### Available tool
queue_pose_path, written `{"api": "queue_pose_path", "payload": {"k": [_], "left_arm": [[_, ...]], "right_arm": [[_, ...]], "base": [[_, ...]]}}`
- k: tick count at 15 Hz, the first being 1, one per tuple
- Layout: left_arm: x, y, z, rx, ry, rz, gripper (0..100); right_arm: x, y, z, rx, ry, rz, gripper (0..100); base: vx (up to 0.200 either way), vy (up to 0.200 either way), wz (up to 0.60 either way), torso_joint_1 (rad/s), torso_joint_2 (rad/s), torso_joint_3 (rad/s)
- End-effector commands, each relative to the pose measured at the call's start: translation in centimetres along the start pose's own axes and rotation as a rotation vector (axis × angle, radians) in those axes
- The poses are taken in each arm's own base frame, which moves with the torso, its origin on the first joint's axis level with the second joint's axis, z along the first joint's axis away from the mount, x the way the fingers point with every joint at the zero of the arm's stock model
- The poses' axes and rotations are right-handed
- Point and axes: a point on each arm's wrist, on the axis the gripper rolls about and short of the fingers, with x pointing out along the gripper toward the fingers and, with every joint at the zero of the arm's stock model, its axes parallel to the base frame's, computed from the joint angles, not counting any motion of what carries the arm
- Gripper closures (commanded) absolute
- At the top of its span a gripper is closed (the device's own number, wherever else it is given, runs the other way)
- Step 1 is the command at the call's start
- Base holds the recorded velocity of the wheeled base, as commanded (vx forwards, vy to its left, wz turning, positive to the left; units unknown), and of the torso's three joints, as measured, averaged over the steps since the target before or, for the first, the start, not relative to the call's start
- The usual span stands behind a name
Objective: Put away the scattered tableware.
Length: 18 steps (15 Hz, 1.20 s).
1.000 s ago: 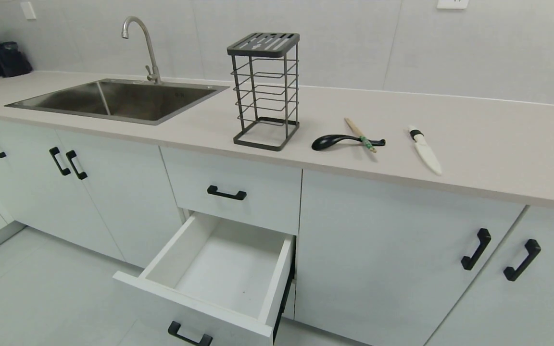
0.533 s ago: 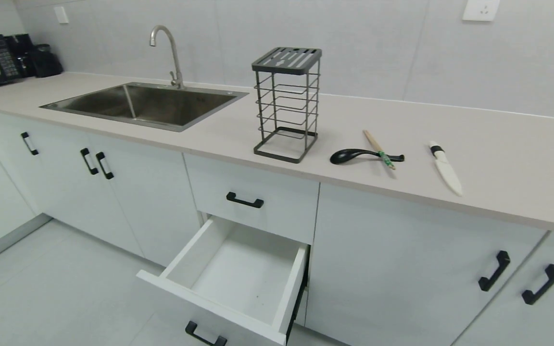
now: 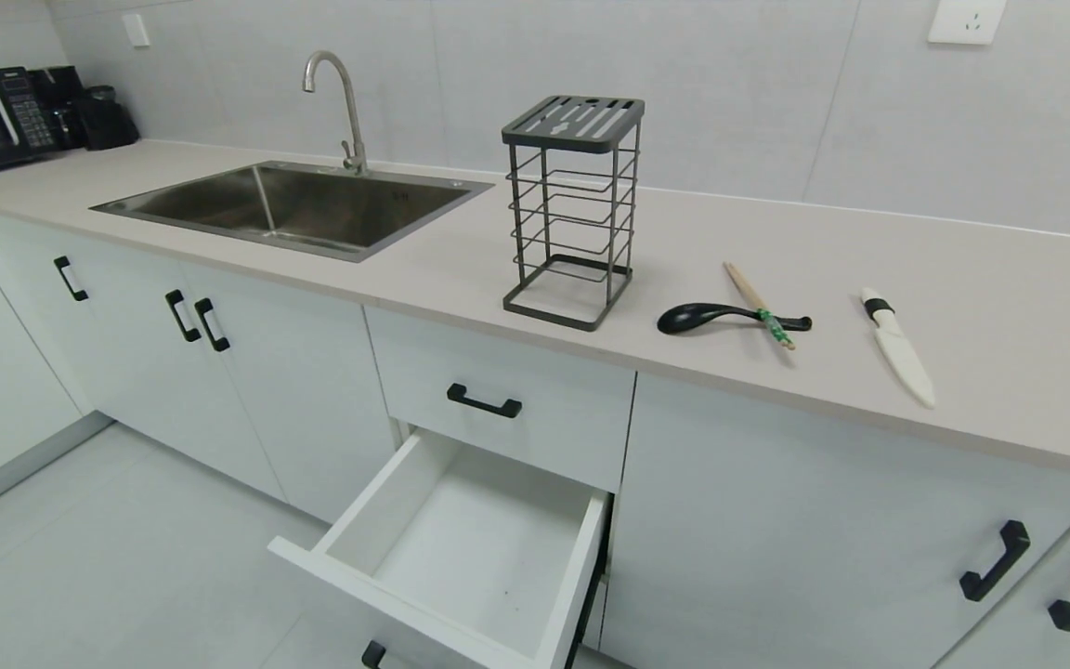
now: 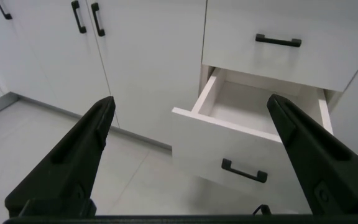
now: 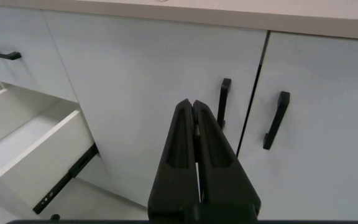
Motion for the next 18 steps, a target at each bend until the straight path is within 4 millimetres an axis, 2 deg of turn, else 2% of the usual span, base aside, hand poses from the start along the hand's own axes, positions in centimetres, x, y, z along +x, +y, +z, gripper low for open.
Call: {"api": "queue_pose_path", "payload": {"k": [1, 4, 7, 18], "left_arm": [[0.01, 0.0, 0.01, -0.001, 0.001, 0.001, 0], [0.01, 0.01, 0.01, -0.004, 0.001, 0.004, 0], [0.01, 0.0, 0.01, 0.004, 0.001, -0.001, 0], [0.01, 0.01, 0.01, -0.004, 0.001, 0.005, 0]], "right_arm": [[0.0, 0.0, 0.0, -0.001, 0.0, 0.001, 100], [0.0, 0.0, 0.0, 0.0, 0.0, 0.001, 100], [0.01, 0.0, 0.0, 0.0, 0.001, 0.001, 100], [0.0, 0.0, 0.01, -0.001, -0.002, 0.001, 100]], "base": [[0.0, 0.0, 0.0, 0.0, 0.0, 0.0], [0.0, 0.0, 0.0, 0.0, 0.0, 0.0], [0.2, 0.0, 0.0, 0.001, 0.0, 0.002], [0.018, 0.0, 0.0, 0.0, 0.0, 0.0]]}}
